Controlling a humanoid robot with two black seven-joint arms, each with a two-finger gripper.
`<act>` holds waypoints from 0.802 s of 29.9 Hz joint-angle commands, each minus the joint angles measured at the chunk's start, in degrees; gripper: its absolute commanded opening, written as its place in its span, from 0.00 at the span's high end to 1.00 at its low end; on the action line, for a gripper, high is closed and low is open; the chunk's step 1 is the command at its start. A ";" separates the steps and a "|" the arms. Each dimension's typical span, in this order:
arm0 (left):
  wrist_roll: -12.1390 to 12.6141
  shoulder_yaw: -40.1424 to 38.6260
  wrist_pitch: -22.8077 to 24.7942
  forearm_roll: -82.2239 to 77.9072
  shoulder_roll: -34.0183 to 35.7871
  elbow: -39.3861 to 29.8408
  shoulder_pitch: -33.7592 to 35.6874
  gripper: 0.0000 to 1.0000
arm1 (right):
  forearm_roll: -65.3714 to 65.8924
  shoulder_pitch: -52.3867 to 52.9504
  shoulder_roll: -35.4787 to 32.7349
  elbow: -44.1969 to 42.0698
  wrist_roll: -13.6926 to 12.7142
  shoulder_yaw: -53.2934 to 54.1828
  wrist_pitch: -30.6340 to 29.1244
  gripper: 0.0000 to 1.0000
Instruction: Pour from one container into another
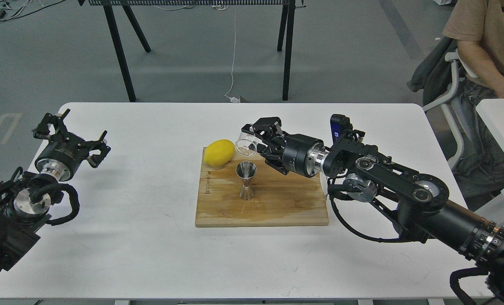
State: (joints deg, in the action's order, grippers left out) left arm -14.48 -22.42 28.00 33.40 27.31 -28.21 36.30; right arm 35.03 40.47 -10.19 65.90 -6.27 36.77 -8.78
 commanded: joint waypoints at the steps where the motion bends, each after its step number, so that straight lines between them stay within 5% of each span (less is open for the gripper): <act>1: -0.02 0.00 0.00 0.00 0.03 0.00 0.00 0.00 | -6.53 -4.77 0.16 1.59 0.64 8.56 -0.09 0.63; 11: -0.02 -0.08 0.00 0.00 -0.06 0.00 0.00 0.00 | -30.43 -22.87 2.54 6.52 4.59 34.05 -4.30 0.63; 24: -0.29 -0.17 0.00 0.09 -0.68 0.00 -1.23 0.00 | -57.60 -36.25 2.71 0.46 10.58 41.28 -7.12 0.63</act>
State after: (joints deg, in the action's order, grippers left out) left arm -14.73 -22.58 28.00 33.46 26.81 -28.21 35.48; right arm -18.82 5.10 -7.47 68.62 3.78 77.97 -16.12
